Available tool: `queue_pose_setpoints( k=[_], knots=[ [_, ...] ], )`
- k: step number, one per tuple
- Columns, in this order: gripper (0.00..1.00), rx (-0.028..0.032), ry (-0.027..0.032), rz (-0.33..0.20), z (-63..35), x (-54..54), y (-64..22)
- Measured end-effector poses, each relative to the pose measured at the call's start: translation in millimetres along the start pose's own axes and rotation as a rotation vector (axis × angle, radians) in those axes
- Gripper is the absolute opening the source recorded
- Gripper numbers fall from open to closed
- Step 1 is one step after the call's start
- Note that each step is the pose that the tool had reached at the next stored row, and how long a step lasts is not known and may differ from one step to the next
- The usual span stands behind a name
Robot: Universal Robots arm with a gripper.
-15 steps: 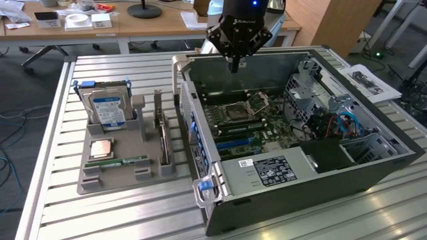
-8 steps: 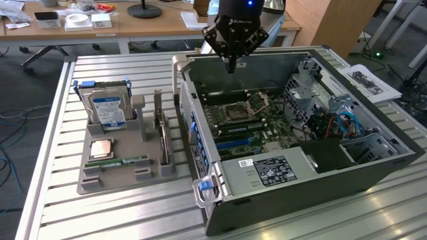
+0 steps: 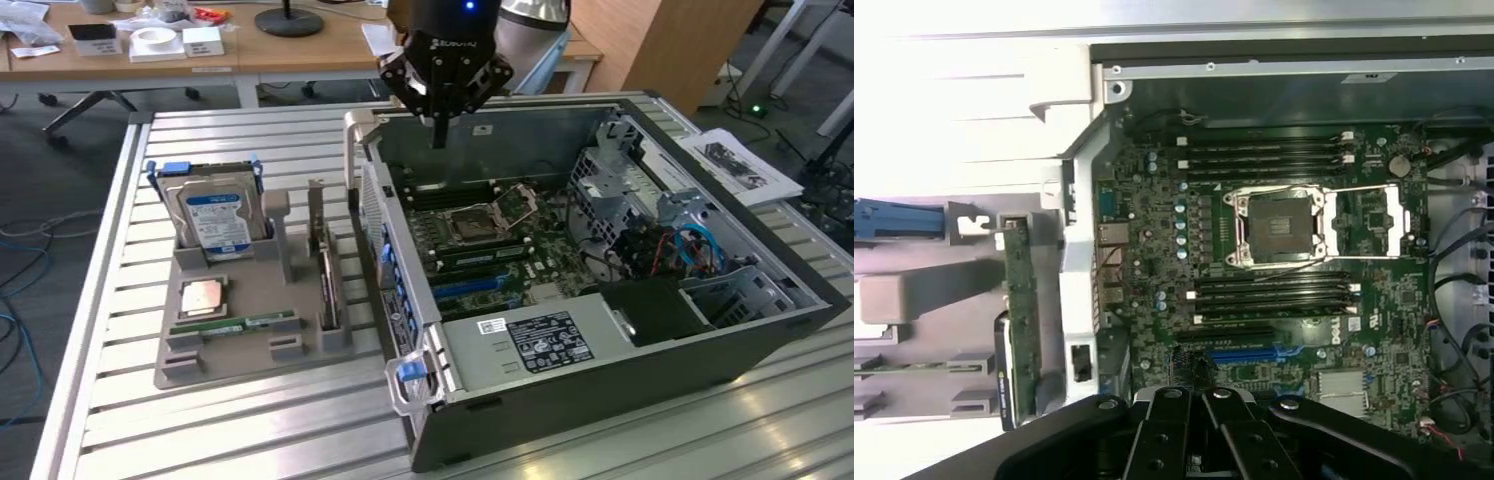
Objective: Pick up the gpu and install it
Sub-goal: 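Reach for the gpu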
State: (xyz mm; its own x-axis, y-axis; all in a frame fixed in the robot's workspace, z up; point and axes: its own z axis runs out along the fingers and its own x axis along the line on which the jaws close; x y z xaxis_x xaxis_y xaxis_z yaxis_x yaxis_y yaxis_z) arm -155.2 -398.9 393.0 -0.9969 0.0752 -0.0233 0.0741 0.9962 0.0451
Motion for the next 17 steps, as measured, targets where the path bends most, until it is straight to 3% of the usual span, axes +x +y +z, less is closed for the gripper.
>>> queue_pose_setpoints(
  k=[17],
  knots=[
    [0.11, 0.0000, 0.0000, 0.000, -0.7, 41.5, -3.1]
  ],
)
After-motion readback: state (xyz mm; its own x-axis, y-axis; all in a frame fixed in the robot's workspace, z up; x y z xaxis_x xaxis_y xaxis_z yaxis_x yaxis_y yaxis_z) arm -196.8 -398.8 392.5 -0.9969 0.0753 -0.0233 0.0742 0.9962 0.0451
